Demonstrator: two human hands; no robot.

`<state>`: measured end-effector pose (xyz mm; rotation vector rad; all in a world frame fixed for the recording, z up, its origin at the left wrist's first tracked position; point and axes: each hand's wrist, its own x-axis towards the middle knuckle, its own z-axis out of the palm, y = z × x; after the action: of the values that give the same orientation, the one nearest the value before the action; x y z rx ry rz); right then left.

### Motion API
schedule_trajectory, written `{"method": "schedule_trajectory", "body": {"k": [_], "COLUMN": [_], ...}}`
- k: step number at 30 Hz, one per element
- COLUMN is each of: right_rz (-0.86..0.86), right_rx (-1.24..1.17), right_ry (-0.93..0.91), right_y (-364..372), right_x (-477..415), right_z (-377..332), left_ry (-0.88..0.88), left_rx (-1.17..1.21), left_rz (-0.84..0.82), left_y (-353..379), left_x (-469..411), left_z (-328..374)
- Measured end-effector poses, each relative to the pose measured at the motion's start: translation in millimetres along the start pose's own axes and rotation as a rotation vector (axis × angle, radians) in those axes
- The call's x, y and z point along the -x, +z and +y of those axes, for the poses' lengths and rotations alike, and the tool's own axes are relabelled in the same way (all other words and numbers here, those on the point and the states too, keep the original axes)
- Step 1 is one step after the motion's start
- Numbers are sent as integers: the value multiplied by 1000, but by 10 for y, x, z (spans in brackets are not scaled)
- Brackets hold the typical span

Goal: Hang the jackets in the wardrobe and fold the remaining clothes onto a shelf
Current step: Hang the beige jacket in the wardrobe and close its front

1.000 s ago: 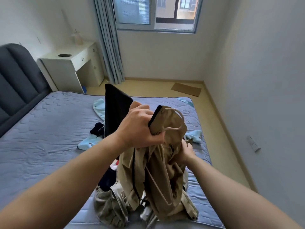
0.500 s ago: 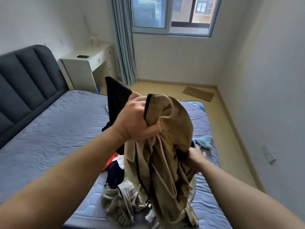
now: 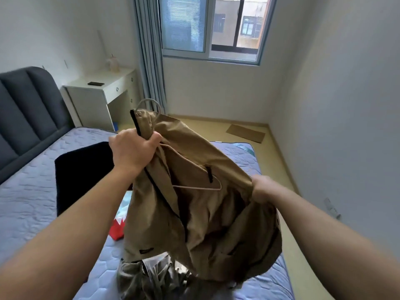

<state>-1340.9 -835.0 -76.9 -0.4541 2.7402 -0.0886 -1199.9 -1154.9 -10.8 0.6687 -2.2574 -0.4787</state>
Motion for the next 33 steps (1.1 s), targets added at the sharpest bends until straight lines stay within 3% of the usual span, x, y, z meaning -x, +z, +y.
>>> {"method": "schedule_trajectory", "body": {"k": [2,5,12,17,20,23,27,33], "right_rz": [4,45,177,82,31,156,484,521], "right_rx": [115,43,-554,-591,-797,-928,-956,-867], "right_ry": [34,120,227,255,275,198,203,211], "right_y": [-98,-150,-379,-856,-1048,-1097,-1014,-880], "right_x": [33,82,135,289,419,568,847,1381], "right_z": [58,97,78,104,191,315,764,1368], "left_ry": [-28,-39,64,187,272,324,401,577], "left_rx": [56,104,157,69,119,228,374,360], "left_rz": [-6,-20,-144,-145,-194,-318,-578,-733], "left_y": [25,72,236,414,545,711,964,1223], "left_x": [35,108,157,271,407,490,588,923], "left_z": [25,96,231,553,888,1230,1603,2315]}}
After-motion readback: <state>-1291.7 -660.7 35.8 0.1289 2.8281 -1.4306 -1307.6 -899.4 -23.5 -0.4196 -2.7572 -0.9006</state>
